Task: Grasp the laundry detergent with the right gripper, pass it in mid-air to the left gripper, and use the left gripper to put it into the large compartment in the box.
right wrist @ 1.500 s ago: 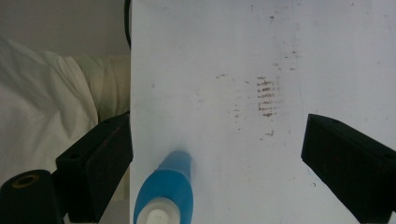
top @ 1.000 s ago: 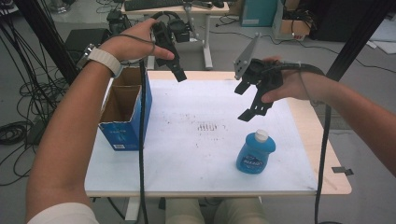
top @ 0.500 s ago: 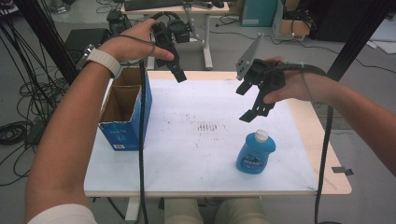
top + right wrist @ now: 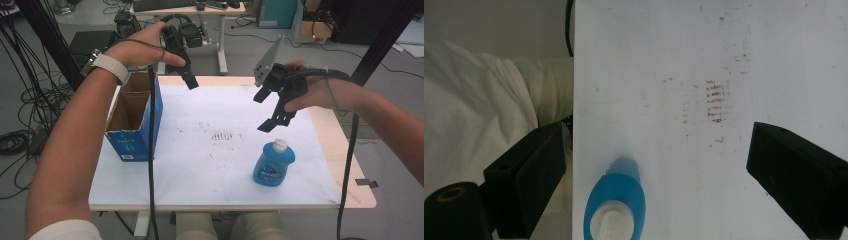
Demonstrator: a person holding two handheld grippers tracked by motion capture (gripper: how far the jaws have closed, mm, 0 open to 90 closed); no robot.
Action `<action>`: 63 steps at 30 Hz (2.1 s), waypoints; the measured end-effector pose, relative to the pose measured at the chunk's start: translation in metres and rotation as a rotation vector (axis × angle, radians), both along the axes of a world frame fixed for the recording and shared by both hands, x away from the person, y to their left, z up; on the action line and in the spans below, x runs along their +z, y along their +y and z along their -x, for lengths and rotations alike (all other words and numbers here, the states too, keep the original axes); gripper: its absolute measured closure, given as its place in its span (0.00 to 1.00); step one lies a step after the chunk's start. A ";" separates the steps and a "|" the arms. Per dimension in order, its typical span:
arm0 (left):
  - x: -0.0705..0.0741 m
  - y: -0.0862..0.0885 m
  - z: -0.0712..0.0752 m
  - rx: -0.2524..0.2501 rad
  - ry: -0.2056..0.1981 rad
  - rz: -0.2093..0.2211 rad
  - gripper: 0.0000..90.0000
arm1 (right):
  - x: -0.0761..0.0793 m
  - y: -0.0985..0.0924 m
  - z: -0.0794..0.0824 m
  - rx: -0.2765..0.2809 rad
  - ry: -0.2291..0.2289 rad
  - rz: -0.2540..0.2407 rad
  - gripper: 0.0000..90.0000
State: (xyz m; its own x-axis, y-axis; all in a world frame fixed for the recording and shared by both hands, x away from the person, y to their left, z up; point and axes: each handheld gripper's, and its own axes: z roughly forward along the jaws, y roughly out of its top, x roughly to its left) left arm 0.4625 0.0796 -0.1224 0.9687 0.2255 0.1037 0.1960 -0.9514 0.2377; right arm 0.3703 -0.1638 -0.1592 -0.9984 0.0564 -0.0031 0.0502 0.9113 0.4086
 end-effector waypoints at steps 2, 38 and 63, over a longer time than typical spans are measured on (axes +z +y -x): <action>0.000 0.000 0.001 0.000 0.001 0.003 0.13 | 0.001 -0.001 0.001 0.003 -0.002 -0.001 0.10; -0.006 -0.002 0.011 -0.023 -0.003 -0.016 0.13 | 0.007 -0.028 0.014 0.006 -0.018 -0.035 0.09; -0.009 -0.003 0.012 -0.014 -0.006 -0.010 0.13 | -0.011 -0.069 0.030 -0.050 -0.026 -0.047 0.06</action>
